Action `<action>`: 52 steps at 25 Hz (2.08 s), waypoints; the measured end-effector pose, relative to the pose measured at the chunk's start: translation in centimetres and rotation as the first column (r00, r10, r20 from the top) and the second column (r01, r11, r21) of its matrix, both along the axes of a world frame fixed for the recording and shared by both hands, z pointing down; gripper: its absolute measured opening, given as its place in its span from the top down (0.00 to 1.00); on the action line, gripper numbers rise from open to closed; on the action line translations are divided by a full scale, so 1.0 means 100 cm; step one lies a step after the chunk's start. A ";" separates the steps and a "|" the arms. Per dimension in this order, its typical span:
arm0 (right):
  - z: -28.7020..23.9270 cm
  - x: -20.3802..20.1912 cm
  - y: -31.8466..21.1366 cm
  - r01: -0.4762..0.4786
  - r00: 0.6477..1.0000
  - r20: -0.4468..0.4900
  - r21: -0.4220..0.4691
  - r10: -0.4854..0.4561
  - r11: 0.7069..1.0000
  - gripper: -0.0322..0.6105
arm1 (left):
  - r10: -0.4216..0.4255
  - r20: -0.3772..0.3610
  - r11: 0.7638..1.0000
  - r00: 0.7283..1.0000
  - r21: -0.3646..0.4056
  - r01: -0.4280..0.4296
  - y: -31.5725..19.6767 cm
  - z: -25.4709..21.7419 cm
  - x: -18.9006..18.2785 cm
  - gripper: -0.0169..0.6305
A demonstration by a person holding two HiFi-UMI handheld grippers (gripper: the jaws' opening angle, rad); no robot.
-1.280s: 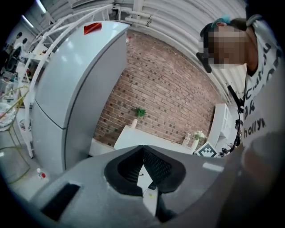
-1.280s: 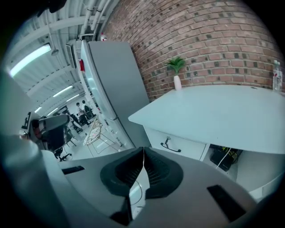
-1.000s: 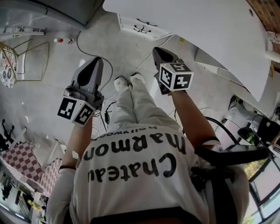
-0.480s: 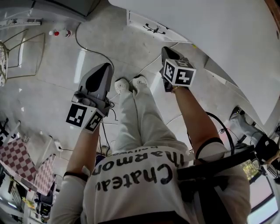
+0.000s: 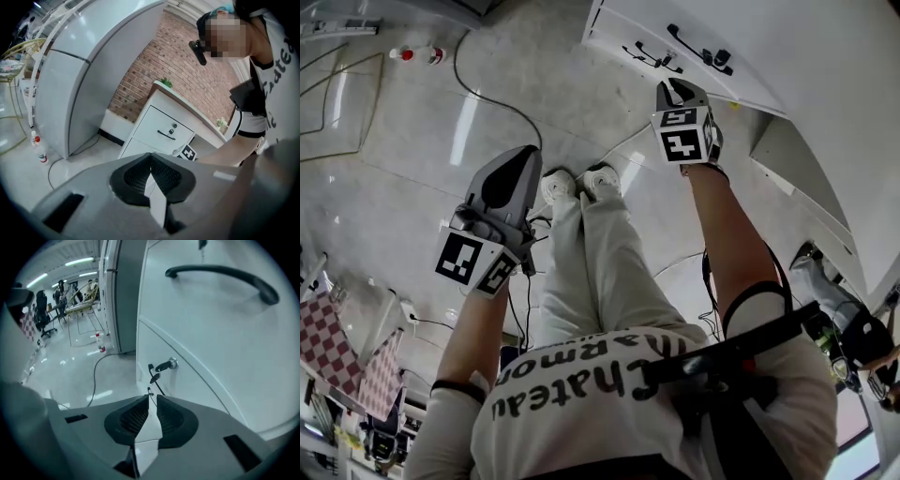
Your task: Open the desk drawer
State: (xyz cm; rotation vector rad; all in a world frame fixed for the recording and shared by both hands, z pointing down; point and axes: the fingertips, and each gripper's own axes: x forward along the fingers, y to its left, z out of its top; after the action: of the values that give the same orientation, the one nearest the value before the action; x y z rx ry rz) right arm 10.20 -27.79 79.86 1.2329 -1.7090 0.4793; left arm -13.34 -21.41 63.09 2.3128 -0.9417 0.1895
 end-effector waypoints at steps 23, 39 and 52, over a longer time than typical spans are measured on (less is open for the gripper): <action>0.051 0.001 -0.048 0.232 0.817 -0.531 -0.056 -0.226 0.971 0.91 | -0.056 -0.054 0.997 0.997 -0.052 0.053 0.039 0.059 -0.028 0.95; 0.044 -0.060 0.030 0.194 0.895 -0.410 0.012 -0.172 0.981 0.91 | -0.089 -0.079 0.995 0.993 -0.055 0.085 0.078 0.039 -0.032 0.95; 0.045 -0.098 0.086 0.175 0.916 -0.369 0.011 -0.159 0.984 0.91 | -0.184 -0.040 0.981 0.982 -0.077 0.181 0.095 0.036 -0.059 0.95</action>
State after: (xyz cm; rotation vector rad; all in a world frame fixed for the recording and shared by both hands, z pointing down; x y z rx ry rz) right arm 0.36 -19.20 84.38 1.1131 -1.4906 0.0979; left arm -19.28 -11.88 66.74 2.1412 -1.0981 0.0907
